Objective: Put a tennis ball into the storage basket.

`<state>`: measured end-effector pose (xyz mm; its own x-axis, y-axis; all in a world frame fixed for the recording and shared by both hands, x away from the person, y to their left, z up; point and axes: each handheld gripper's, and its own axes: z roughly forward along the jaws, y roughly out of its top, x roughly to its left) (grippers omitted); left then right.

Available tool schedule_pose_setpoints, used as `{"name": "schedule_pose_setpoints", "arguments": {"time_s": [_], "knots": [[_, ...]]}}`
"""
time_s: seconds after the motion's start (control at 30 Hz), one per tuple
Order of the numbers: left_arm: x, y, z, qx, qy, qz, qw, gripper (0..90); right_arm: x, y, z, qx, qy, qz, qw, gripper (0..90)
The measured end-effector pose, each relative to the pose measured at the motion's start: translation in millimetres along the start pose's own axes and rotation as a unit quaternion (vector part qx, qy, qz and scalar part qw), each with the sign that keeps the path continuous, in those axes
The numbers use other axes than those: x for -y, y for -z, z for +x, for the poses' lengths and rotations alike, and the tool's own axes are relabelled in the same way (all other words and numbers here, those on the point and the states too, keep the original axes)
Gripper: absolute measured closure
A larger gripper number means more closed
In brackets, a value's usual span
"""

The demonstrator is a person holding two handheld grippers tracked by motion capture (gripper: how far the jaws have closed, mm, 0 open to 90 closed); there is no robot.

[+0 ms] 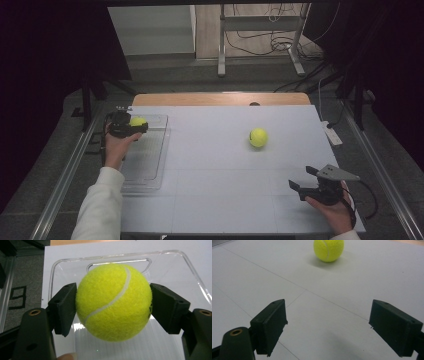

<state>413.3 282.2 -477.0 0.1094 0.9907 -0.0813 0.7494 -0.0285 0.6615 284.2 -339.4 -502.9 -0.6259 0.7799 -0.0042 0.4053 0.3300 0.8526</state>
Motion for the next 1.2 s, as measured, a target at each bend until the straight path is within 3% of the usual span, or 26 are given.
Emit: {"name": "schedule_pose_setpoints", "arguments": {"time_s": [0.83,1.07,1.2], "knots": [[1.6,-16.5,-2.5,-0.013,-0.011,0.038,0.9991,26.7,0.6,-1.0,-0.3,0.001,-0.002,0.001,1.0000,14.7],[1.2,-15.8,-2.1,-0.017,-0.013,0.038,0.9991,26.5,0.6,-1.0,-0.3,0.002,-0.001,0.002,1.0000,14.7],[0.5,-13.1,-1.6,-0.013,-0.004,0.021,0.9997,21.7,0.7,-1.0,-0.2,0.001,-0.001,0.001,1.0000,14.7]]}}
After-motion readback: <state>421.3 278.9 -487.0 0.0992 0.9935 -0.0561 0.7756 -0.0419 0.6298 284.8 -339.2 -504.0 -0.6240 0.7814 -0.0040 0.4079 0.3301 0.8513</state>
